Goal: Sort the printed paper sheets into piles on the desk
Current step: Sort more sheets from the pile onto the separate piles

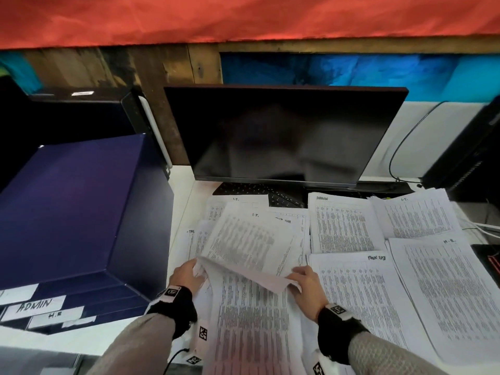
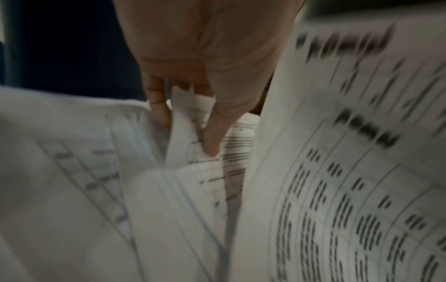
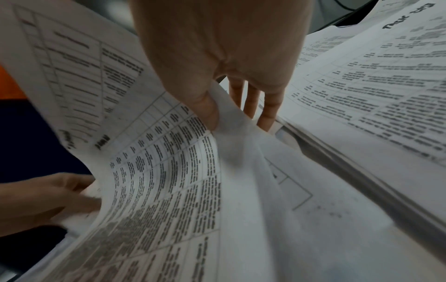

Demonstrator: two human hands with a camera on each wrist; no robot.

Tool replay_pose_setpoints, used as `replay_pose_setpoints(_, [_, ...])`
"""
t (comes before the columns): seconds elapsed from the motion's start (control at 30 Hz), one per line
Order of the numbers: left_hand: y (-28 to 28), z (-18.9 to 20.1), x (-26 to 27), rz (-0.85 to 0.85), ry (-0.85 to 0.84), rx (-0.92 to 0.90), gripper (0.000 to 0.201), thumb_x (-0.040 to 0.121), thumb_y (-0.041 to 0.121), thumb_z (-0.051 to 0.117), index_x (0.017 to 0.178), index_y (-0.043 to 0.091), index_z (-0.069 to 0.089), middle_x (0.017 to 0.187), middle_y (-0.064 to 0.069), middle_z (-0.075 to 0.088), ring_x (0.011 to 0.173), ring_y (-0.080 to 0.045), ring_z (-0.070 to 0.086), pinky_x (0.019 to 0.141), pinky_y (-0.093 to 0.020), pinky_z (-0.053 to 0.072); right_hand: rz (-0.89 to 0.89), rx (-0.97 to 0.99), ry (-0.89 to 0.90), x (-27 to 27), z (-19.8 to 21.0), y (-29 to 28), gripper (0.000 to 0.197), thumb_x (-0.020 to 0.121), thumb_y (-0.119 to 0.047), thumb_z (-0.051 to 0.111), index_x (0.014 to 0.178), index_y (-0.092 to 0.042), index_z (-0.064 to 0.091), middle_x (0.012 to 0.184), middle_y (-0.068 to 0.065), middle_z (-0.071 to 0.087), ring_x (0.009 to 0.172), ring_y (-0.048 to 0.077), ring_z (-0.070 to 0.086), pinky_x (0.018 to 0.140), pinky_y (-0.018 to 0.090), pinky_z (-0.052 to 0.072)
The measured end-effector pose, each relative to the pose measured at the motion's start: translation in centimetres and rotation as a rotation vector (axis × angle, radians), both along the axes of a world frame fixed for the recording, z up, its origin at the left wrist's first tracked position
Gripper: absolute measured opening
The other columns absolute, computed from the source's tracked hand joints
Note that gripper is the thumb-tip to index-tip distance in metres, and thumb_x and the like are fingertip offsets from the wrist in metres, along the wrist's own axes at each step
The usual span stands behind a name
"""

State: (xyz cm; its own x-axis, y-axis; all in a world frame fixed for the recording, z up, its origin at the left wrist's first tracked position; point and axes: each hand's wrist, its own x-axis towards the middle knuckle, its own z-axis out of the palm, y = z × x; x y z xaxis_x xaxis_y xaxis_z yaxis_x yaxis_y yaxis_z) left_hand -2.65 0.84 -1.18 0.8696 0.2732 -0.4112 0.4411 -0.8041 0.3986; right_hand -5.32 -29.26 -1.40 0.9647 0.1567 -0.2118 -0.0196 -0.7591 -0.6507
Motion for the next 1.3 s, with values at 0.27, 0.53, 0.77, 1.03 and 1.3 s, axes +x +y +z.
replay_pose_setpoints(0.27, [1.6,1.3,-1.8,-0.211,0.319,0.311,0.031,0.087,0.010,0.052,0.118,0.015,0.056,0.122,-0.004,0.059,0.114,-0.025,0.057,0.096,-0.028,0.047,-0.063,0.019,0.071,1.5,-0.1,-0.5,0.027,0.094,-0.007,0.048,0.116,-0.006,0.063,0.102,0.005,0.045,0.098,0.024,0.052,0.081,0.022,0.037])
replay_pose_setpoints(0.53, [-0.7,2.9,-1.3,-0.032,-0.096,0.227,0.043,0.091,0.025,0.057,0.128,0.017,0.039,0.128,-0.007,0.047,0.114,-0.025,0.052,0.095,-0.040,0.044,-0.251,0.404,0.206,1.8,1.8,-0.4,0.026,0.090,-0.008,0.056,0.116,-0.009,0.062,0.105,0.011,0.069,0.093,0.029,0.066,0.083,0.043,0.055])
replay_pose_setpoints(0.77, [-4.9,10.0,1.4,0.219,-0.393,-1.024,0.048,0.084,0.059,0.058,0.123,0.030,0.052,0.123,0.003,0.063,0.117,-0.019,0.059,0.098,-0.045,0.045,-0.338,1.096,0.202,4.8,11.3,0.4,0.027,0.087,0.001,0.059,0.113,-0.005,0.061,0.104,0.011,0.072,0.095,0.028,0.070,0.080,0.039,0.058])
replay_pose_setpoints(1.03, [-8.6,11.2,0.4,0.257,-0.813,-0.708,0.031,0.094,0.014,0.053,0.115,0.025,0.033,0.116,0.000,0.058,0.104,-0.014,0.058,0.090,-0.034,0.048,-0.310,1.043,0.058,5.6,13.1,2.4,0.037,0.078,0.001,0.069,0.113,-0.002,0.056,0.109,0.013,0.067,0.101,0.025,0.066,0.083,0.031,0.054])
replay_pose_setpoints(1.3, [-8.2,8.8,0.6,0.270,-0.697,-0.710,0.035,0.094,0.011,0.051,0.120,0.027,0.034,0.113,-0.006,0.056,0.086,-0.008,0.058,0.077,-0.029,0.051,-0.464,1.079,0.121,6.4,10.9,3.8,0.023,0.093,-0.011,0.053,0.116,-0.013,0.055,0.108,0.005,0.067,0.096,0.020,0.066,0.073,0.027,0.053])
